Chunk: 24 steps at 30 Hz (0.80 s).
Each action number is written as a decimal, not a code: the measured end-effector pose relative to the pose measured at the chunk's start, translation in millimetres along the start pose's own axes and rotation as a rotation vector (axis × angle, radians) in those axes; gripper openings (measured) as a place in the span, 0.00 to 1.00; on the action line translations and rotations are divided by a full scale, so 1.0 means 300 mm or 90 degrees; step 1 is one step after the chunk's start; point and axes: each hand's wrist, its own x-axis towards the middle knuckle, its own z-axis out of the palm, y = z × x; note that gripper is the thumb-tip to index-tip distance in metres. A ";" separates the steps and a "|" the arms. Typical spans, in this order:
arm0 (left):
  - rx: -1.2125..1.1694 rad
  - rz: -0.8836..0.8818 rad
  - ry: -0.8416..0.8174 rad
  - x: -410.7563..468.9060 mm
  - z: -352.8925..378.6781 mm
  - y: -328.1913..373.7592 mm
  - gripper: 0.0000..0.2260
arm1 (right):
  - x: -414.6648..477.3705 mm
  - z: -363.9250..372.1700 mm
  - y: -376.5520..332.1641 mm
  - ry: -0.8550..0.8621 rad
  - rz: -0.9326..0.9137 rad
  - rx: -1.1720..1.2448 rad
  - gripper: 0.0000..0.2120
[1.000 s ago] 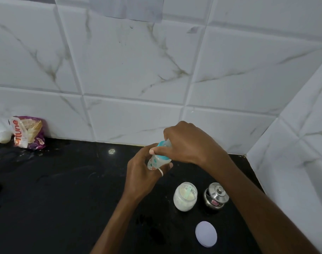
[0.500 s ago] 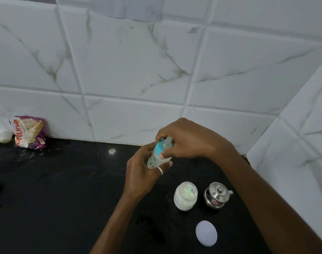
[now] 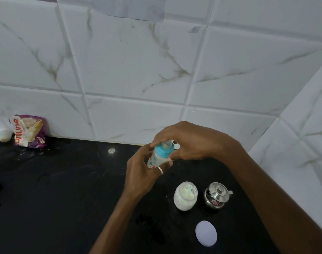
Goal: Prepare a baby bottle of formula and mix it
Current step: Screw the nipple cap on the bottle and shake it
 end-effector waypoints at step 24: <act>0.009 0.011 0.002 0.000 0.002 0.011 0.27 | 0.010 0.014 0.002 0.024 0.031 -0.026 0.21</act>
